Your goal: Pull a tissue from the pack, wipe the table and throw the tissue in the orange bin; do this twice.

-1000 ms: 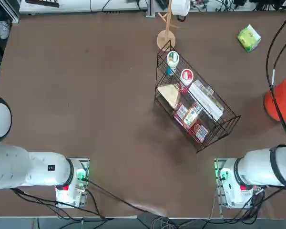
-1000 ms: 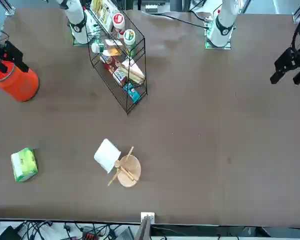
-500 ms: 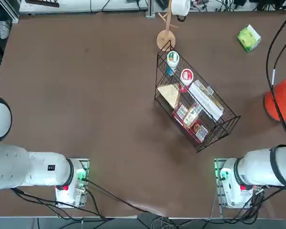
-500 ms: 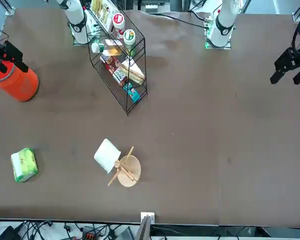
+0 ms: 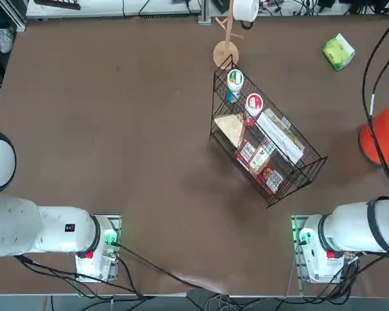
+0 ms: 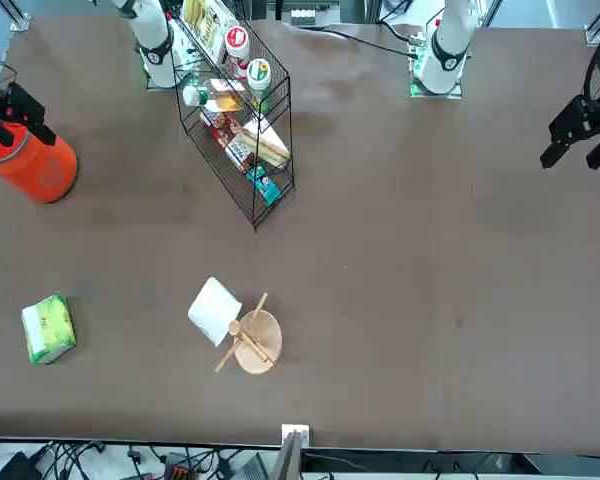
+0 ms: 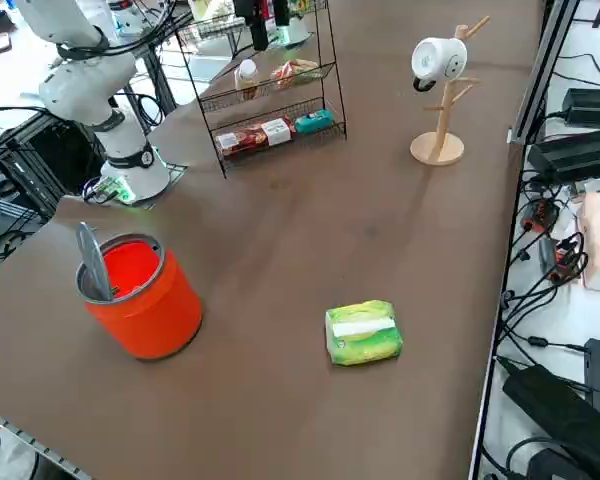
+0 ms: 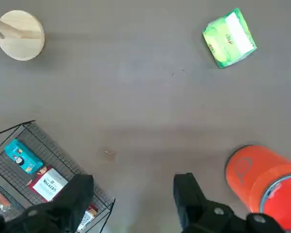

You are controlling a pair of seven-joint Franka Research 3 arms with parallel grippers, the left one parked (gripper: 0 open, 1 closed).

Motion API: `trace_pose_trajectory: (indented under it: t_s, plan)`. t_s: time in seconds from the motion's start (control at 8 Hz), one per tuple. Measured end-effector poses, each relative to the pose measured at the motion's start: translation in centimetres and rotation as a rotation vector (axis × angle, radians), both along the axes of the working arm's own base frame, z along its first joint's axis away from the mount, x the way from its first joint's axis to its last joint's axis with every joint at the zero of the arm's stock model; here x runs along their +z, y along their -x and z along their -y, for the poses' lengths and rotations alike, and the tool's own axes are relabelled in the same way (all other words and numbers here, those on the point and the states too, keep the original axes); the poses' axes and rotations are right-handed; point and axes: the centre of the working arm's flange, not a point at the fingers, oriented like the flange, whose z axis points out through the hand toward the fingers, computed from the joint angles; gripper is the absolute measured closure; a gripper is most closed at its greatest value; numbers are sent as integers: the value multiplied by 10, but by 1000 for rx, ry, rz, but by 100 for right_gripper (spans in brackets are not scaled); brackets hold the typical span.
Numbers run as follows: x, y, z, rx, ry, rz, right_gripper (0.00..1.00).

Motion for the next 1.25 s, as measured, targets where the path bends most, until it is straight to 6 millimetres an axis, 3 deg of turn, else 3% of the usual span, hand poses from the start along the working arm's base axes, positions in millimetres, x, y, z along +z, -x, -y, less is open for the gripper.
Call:
trace_pose_trajectory:
  t_s: [0.25,0.88,1.25]
  plan:
    - [-25,-25,36,-55,2,25,0]
    - [-109,-124,117,55,34,102,0]
    - [-173,-153,164,168,63,148,0]
